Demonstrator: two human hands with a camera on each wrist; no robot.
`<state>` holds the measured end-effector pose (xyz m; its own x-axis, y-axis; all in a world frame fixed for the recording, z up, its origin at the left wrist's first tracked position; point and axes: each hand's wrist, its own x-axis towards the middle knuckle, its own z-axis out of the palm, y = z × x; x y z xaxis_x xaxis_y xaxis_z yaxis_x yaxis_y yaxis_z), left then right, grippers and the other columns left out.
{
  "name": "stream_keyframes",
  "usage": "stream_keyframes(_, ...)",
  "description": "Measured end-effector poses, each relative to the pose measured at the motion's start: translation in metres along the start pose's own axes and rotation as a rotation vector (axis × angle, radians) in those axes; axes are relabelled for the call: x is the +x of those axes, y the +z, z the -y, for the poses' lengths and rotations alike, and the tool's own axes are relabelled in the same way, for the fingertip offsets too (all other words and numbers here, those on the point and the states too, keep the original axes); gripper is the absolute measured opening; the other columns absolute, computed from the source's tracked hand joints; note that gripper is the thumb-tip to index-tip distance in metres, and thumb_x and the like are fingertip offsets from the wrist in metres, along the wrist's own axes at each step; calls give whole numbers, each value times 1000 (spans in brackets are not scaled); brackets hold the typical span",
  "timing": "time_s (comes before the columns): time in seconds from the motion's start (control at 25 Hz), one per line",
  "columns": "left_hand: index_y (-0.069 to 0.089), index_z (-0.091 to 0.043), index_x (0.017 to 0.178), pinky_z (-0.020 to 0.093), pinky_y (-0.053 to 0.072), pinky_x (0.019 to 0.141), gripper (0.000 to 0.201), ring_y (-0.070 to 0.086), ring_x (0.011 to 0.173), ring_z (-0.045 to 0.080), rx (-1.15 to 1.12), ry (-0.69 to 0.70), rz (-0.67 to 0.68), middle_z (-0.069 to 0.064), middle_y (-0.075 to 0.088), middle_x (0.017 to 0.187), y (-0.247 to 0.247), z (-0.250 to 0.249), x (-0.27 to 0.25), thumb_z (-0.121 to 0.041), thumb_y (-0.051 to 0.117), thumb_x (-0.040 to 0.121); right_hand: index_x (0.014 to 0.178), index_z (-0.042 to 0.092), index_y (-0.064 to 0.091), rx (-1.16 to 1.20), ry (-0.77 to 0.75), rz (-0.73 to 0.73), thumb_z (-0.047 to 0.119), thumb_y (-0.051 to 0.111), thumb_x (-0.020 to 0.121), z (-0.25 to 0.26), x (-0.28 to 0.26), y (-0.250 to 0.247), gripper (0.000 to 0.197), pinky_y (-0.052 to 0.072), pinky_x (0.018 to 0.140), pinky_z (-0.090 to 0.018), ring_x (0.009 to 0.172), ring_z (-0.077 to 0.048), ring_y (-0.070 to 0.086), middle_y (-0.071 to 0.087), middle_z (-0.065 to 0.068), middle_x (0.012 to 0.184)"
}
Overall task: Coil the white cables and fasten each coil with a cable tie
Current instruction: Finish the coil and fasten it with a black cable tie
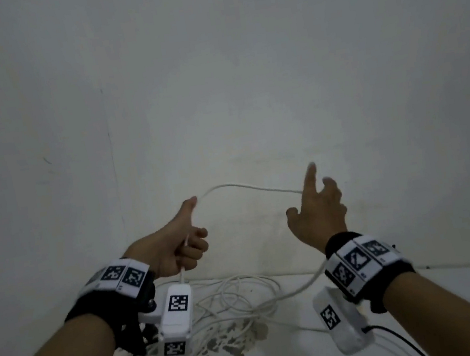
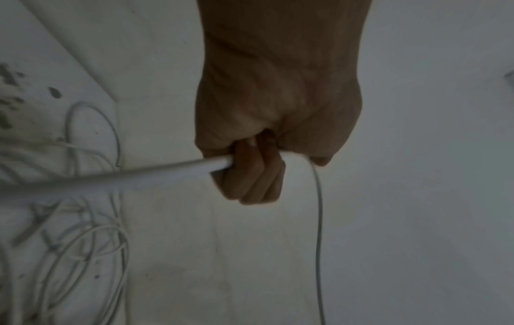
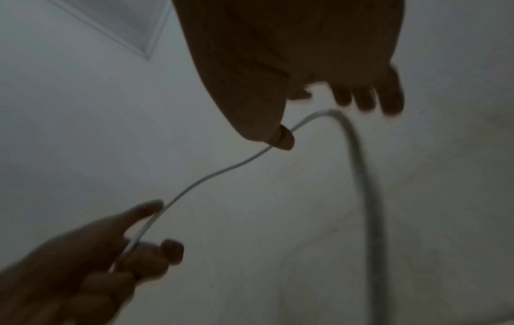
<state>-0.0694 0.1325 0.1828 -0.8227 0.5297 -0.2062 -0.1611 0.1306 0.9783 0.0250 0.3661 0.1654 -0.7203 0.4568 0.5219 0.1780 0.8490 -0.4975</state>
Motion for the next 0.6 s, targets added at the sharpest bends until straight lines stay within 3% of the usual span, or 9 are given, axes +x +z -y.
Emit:
stream_keyframes(0.08, 35, -19, 84, 19, 8, 41, 57, 10, 44, 8, 262, -77, 147, -4, 19, 65, 14, -5, -3, -76, 38, 86, 156, 34, -13, -159, -323, -114, 34, 59, 93, 11, -13, 4, 95, 14, 117, -59, 150, -34, 6, 9, -17, 161)
stream_keyframes(0.16, 38, -19, 85, 19, 11, 40, 45, 11, 46, 8, 323, -53, 246, -4, 24, 63, 31, -7, -4, -63, 40, 93, 155, 37, 16, -282, -548, 41, 39, 52, 98, 26, -20, 9, 68, 11, 118, -59, 150, -28, 15, 26, -10, 158)
stream_keyframes(0.2, 42, -18, 84, 18, 13, 39, 38, 13, 46, 8, 289, -1, 266, -3, 30, 62, 38, -7, -4, -54, 43, 96, 146, 32, 35, -280, -578, 145, 37, 48, 101, 30, -20, 12, 48, 19, 115, -55, 143, -27, 31, 43, -7, 148)
stream_keyframes(0.28, 54, -17, 77, 20, 18, 42, 27, 20, 46, 9, 230, 125, 242, -2, 42, 62, 40, 2, 0, -38, 52, 94, 119, 25, 59, -160, -530, 228, 31, 44, 103, 26, -14, 15, 22, 42, 92, -40, 106, -26, 58, 65, -2, 110)
stream_keyframes(0.32, 59, -19, 70, 22, 23, 45, 27, 28, 46, 11, 266, 196, 198, 0, 47, 62, 34, 10, 3, -34, 58, 92, 108, 24, 64, -68, -483, 203, 29, 45, 103, 19, -10, 15, 20, 44, 77, -34, 88, -24, 59, 64, 1, 95)
stream_keyframes(0.4, 64, -21, 61, 25, 39, 54, 32, 52, 51, 16, 512, 325, 46, 4, 58, 61, 14, 31, 7, -34, 68, 90, 95, 23, 68, 159, -309, 118, 26, 46, 102, 5, -1, 11, 23, 39, 61, -28, 64, -13, 51, 54, 10, 74)
stream_keyframes(0.48, 60, -17, 52, 26, 49, 66, 44, 67, 63, 22, 706, 368, -180, 8, 66, 58, -8, 53, 12, -43, 72, 85, 92, 18, 71, 375, -99, 49, 26, 48, 101, -8, 7, 5, 26, 33, 51, -24, 55, -9, 44, 49, 11, 66)
stream_keyframes(0.56, 53, -13, 45, 29, 51, 79, 54, 66, 63, 26, 549, 345, -370, 11, 64, 53, -23, 66, 16, -46, 70, 84, 90, 14, 72, 465, 32, 12, 27, 50, 100, -17, 12, 2, 28, 30, 49, -22, 53, -12, 42, 50, 5, 63)
stream_keyframes(0.6, 48, -13, 45, 33, 52, 82, 55, 59, 54, 25, 367, 329, -382, 12, 56, 47, -25, 71, 17, -44, 70, 85, 88, 11, 72, 473, 70, 11, 26, 52, 99, -18, 12, 4, 27, 31, 50, -23, 54, -15, 42, 51, 2, 63)
